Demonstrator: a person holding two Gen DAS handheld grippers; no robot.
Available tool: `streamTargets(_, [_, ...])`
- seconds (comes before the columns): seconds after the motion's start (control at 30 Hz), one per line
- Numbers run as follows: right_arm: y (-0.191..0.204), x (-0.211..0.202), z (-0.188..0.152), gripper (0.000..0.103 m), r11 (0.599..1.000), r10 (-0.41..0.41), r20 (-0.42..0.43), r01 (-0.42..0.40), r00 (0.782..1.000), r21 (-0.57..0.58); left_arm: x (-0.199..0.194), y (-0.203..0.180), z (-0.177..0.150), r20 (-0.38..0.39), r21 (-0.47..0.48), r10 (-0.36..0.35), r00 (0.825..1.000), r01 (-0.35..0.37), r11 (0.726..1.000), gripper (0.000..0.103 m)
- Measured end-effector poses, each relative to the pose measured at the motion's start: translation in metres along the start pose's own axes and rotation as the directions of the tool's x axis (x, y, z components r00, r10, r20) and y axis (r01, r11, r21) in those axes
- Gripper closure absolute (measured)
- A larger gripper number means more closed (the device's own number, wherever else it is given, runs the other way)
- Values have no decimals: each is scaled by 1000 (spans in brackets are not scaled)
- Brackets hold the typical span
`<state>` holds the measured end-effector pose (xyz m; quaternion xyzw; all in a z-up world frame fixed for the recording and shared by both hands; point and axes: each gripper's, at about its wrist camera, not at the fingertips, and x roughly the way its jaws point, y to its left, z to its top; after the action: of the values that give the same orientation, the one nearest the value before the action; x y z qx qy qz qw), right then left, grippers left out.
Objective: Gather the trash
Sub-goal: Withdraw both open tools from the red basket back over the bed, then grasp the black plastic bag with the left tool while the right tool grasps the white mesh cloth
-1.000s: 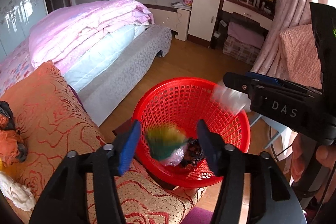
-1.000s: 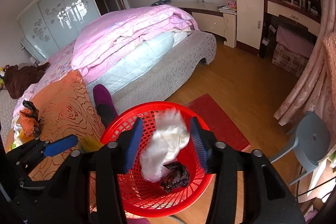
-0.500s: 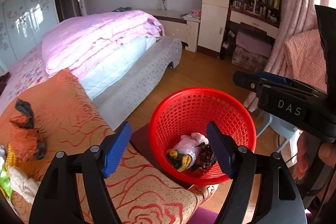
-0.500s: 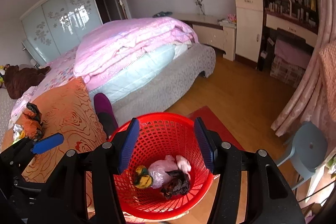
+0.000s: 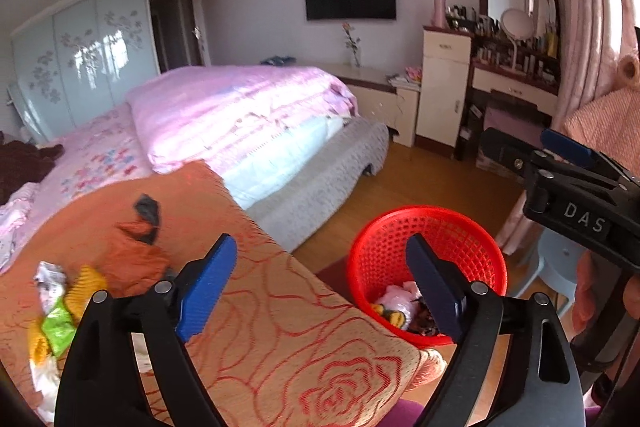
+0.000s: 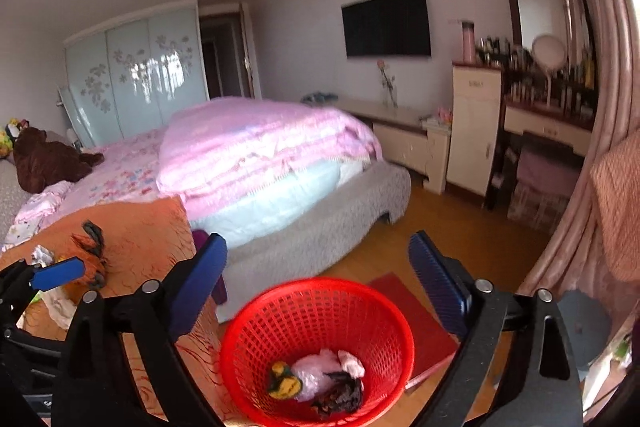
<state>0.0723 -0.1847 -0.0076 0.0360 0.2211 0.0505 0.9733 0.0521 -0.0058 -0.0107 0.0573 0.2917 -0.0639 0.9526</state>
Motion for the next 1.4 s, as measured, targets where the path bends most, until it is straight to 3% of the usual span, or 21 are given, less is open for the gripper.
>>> streamTargets(0.1, [6, -15, 5, 7, 1000, 29, 76, -30, 997, 8, -15, 5, 0, 37, -1, 27, 999, -27, 1000, 17])
streamTargets(0.2, [13, -26, 8, 7, 999, 45, 99, -46, 994, 5, -31, 10, -4, 63, -11, 46, 997, -45, 999, 15])
streamTargets(0.47, [34, -33, 12, 7, 992, 126, 59, -126, 990, 11, -59, 36, -12, 74, -43, 115, 991, -112, 993, 15])
streamTargets(0.87, [64, -37, 6, 7, 982, 188, 8, -188, 982, -26, -92, 129, -55, 1, -185, 230, 973, -226, 956, 15])
streamTargets(1.07, [73, -33, 1, 7, 979, 194, -16, -194, 981, -56, -89, 147, -83, -72, -248, 191, 979, -203, 947, 15])
streamTargets(1.3, [80, -31, -5, 7, 975, 206, -41, -209, 978, -80, -68, 136, -103, -145, -210, 157, 977, -185, 960, 15])
streamTargets(1.33, [80, -30, -5, 7, 973, 212, -49, -215, 976, -80, -64, 136, -106, -158, -214, 156, 975, -188, 959, 16])
streamTargets(1.4, [81, -29, -6, 7, 971, 220, -59, -224, 974, -80, -58, 137, -111, -181, -231, 143, 973, -184, 956, 28])
